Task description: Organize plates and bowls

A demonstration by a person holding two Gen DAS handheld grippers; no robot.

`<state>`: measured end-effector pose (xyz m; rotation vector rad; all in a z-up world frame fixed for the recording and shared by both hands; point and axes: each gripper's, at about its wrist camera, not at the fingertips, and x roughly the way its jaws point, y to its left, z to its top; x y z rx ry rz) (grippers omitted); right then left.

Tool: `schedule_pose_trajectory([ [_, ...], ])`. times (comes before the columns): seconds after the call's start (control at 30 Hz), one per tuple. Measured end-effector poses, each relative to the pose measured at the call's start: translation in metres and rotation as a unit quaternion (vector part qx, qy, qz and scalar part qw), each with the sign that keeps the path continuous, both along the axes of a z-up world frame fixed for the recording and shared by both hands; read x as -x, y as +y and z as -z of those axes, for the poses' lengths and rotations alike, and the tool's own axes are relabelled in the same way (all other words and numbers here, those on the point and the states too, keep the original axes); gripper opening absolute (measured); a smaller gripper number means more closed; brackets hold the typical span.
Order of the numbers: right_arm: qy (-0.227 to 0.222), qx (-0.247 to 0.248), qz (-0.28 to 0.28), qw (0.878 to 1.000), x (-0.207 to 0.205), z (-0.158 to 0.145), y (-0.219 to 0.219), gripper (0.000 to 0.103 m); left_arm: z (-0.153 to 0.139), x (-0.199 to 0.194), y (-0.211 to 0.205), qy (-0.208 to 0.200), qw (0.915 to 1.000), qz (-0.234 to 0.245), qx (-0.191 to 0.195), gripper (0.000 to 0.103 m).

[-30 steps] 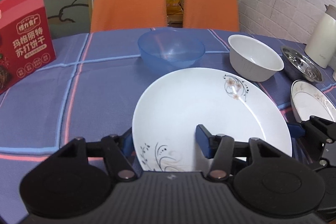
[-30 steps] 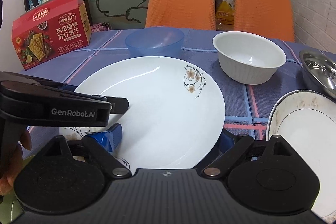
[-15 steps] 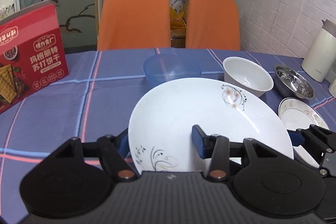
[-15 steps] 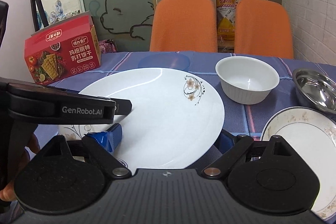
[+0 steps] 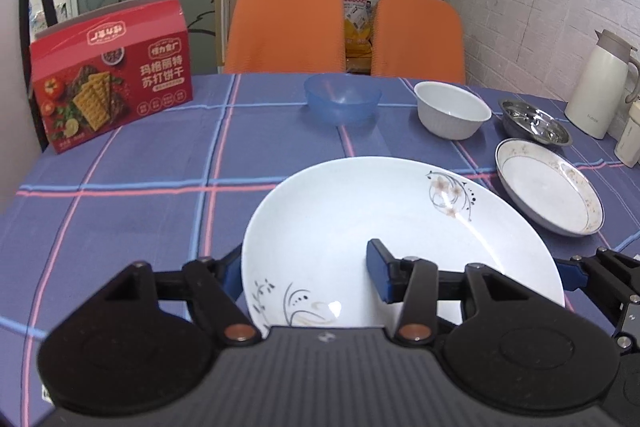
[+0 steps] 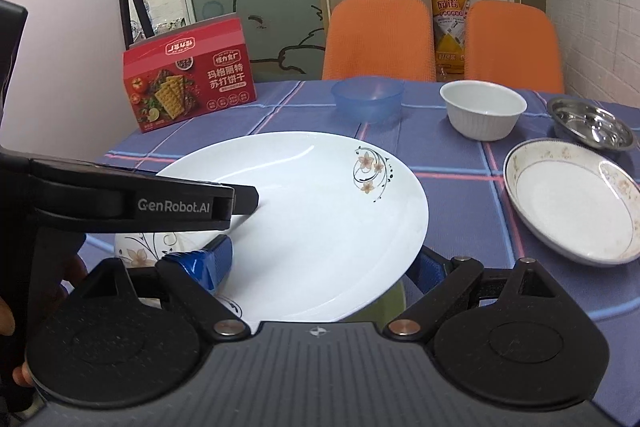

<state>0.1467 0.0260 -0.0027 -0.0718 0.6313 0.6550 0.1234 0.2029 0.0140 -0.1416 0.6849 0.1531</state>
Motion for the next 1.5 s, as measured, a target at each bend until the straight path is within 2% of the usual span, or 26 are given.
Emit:
schedule_pose_trajectory([
  [0.2, 0.017, 0.005, 0.000, 1.000, 0.016, 0.017, -0.006, 0.080, 0.020, 0.025, -0.011, 0.013, 0.9999, -0.003, 0.003, 0.049],
  [0.4, -0.006, 0.020, -0.010, 1.000, 0.024, 0.022, -0.008, 0.080, 0.033, 0.027, -0.007, 0.018, 0.9992, -0.005, 0.035, 0.057],
  [0.47, -0.007, 0.027, -0.015, 0.999, 0.025, 0.023, -0.009, 0.080, 0.031, 0.031, -0.006, 0.005, 0.9995, -0.004, 0.031, 0.059],
  [0.53, 0.003, 0.017, -0.007, 1.000, 0.021, 0.023, -0.016, 0.079, 0.025, 0.035, -0.008, -0.012, 0.9998, -0.006, 0.014, 0.068],
  [0.63, 0.005, 0.007, 0.013, 1.000, 0.018, 0.022, -0.026, 0.079, 0.015, 0.039, -0.007, -0.033, 0.9994, -0.009, -0.006, 0.072],
  [0.77, 0.001, -0.005, 0.032, 0.999, 0.018, 0.018, -0.040, 0.079, 0.014, 0.037, 0.000, -0.034, 0.9992, -0.019, 0.006, 0.072],
  [0.9, 0.019, -0.015, 0.044, 0.999, 0.011, 0.021, -0.051, 0.079, 0.017, 0.033, 0.000, -0.025, 0.9993, -0.016, 0.021, 0.072],
  [1.03, 0.036, -0.031, 0.054, 0.997, 0.002, 0.020, -0.067, 0.079, 0.013, 0.026, -0.009, -0.022, 0.9994, 0.003, 0.026, 0.072],
  [1.13, 0.021, -0.035, 0.084, 0.996, -0.007, 0.013, -0.088, 0.079, 0.004, 0.011, -0.020, -0.027, 0.9986, 0.034, 0.029, 0.073],
  [1.3, 0.013, -0.036, 0.159, 0.987, -0.035, 0.008, -0.135, 0.079, -0.009, -0.030, -0.051, -0.022, 0.9939, 0.100, 0.041, 0.073],
  [1.5, 0.036, -0.037, 0.219, 0.974, -0.074, 0.016, -0.177, 0.079, -0.001, -0.086, -0.089, 0.014, 0.9878, 0.149, 0.042, 0.073],
])
